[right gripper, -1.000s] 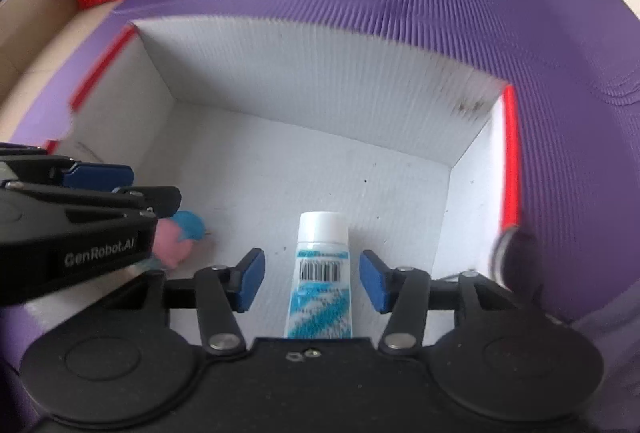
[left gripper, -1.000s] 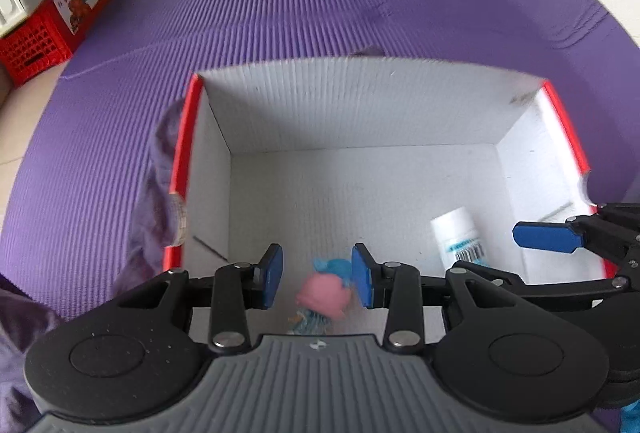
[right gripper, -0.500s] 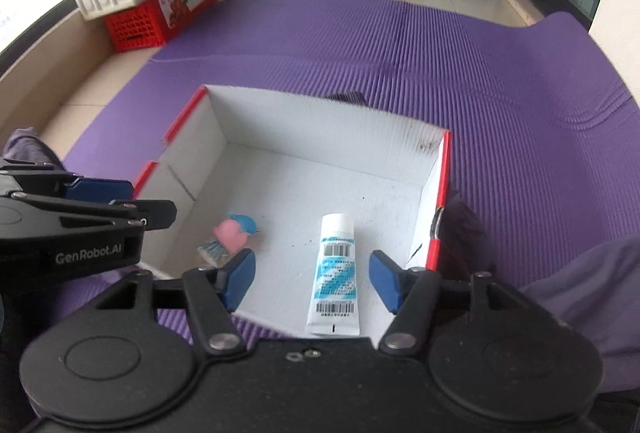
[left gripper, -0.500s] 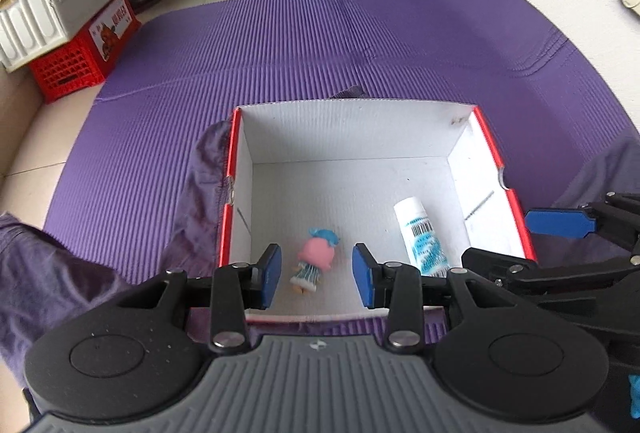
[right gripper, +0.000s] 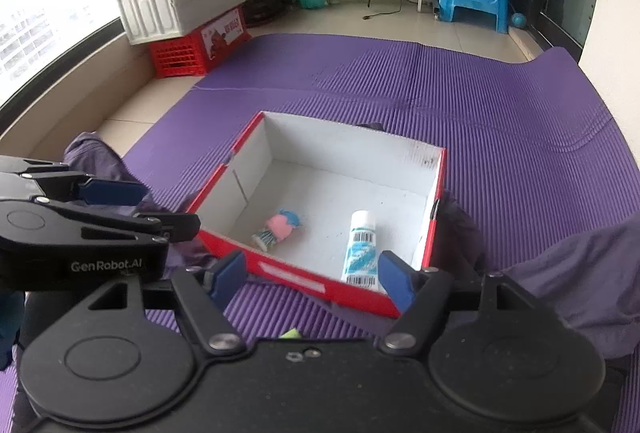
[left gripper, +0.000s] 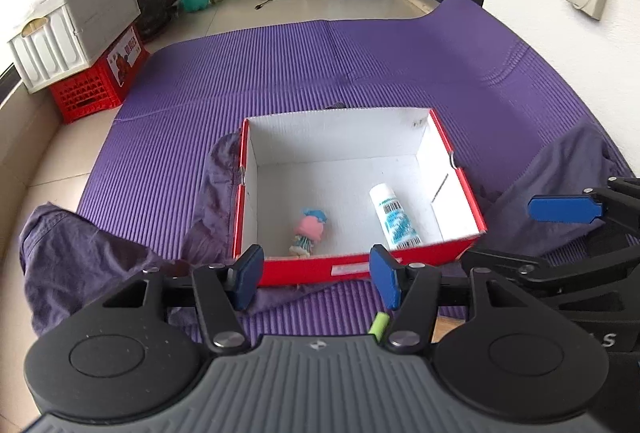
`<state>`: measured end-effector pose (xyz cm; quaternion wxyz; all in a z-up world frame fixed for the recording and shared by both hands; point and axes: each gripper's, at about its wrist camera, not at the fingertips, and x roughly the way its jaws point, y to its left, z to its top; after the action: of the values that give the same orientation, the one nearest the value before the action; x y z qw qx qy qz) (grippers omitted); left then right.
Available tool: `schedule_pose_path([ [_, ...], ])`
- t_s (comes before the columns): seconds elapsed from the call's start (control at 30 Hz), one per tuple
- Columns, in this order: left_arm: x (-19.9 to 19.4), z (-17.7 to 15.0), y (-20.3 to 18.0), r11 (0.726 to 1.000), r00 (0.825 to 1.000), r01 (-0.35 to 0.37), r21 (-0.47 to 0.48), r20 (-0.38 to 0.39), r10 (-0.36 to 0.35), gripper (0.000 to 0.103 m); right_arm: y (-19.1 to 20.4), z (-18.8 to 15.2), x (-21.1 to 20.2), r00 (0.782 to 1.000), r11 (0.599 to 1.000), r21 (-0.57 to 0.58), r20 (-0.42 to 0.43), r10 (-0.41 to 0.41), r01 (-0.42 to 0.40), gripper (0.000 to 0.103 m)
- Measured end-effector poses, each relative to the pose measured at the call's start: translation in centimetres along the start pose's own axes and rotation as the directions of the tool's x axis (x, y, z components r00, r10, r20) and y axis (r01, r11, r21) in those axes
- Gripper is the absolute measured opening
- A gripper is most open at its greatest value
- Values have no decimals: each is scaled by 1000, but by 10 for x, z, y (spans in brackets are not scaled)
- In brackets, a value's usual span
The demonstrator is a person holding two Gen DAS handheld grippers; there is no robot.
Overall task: Organize rigid objects
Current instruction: 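Withdraw both tools from the shoebox back toward the item pile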
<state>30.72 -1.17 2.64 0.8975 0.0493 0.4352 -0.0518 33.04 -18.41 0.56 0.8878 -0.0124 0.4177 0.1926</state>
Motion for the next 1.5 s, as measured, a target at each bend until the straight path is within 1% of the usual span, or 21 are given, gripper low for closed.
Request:
schedule_pose_path([
  [0.13, -21, -14, -1, 1000, 1000, -11, 8, 27, 10, 58, 3, -13, -24, 999, 1000, 4, 40, 18, -18, 80],
  [0.2, -32, -21, -1, 1000, 999, -4, -2, 42, 4, 62, 5, -19, -36, 998, 1000, 2, 65, 25, -25, 83],
  [0.23, -37, -24, -1, 1000, 999, -2, -6, 47, 2, 67, 7, -22, -42, 997, 1000, 2, 76, 27, -28, 84],
  [0.27, -42, -28, -1, 1000, 999, -2, -9, 53, 2, 68, 8, -25, -46, 996, 999, 3, 83, 32, -33, 85],
  [0.37, -55, -39, -2, 1000, 998, -2, -10, 68, 3, 68, 12, -34, -59, 994, 999, -1, 103, 45, -45, 88],
  [0.47, -68, -50, 1, 999, 997, 6, -33, 79, -3, 69, 17, -44, -70, 991, 998, -9, 122, 55, -54, 90],
  [0.5, -71, -53, 1, 999, 997, 3, -37, 82, 0, 70, 19, -47, -74, 990, 998, -12, 128, 61, -59, 91],
  [0.53, -75, -57, 1, 999, 996, -1, -39, 89, 5, 75, 20, -50, -77, 989, 998, -12, 136, 63, -62, 92],
  [0.57, -79, -60, 1, 999, 995, -6, -37, 96, 9, 77, 21, -53, -80, 987, 998, -11, 145, 69, -68, 93],
  [0.63, -85, -66, -1, 999, 994, -15, -37, 111, 19, 77, 21, -58, -86, 984, 997, -8, 157, 83, -83, 94],
  [0.73, -94, -75, -3, 999, 991, -22, -40, 131, 27, 82, 24, -66, -94, 979, 997, -18, 184, 83, -81, 100],
  [0.77, -96, -78, -4, 999, 990, -28, -38, 141, 33, 82, 25, -69, -97, 978, 997, -23, 195, 79, -76, 102],
  [1.03, -104, -102, -14, 997, 983, -62, -46, 172, 69, 83, 30, -95, -111, 967, 996, -63, 243, 71, -58, 103],
  [1.13, -107, -110, -14, 997, 982, -57, -57, 177, 67, 89, 30, -102, -113, 965, 996, -57, 250, 74, -61, 103],
  [1.2, -110, -115, -13, 996, 981, -52, -73, 184, 64, 90, 29, -106, -114, 963, 997, -50, 258, 75, -64, 103],
  [1.23, -111, -118, -12, 996, 981, -46, -80, 186, 60, 93, 29, -108, -115, 962, 997, -50, 262, 76, -65, 103],
  [1.27, -111, -120, -11, 995, 981, -40, -88, 186, 55, 99, 30, -110, -115, 961, 997, -50, 265, 75, -64, 103],
  [1.33, -112, -126, -10, 994, 980, -31, -101, 193, 50, 103, 30, -115, -116, 959, 997, -50, 272, 76, -65, 103],
  [1.43, -111, -134, -9, 993, 980, -36, -110, 191, 56, 103, 31, -120, -116, 959, 997, -54, 273, 75, -63, 103],
  [1.5, -107, -142, -7, 990, 981, -42, -136, 182, 67, 103, 31, -125, -114, 960, 997, -49, 271, 78, -67, 103],
])
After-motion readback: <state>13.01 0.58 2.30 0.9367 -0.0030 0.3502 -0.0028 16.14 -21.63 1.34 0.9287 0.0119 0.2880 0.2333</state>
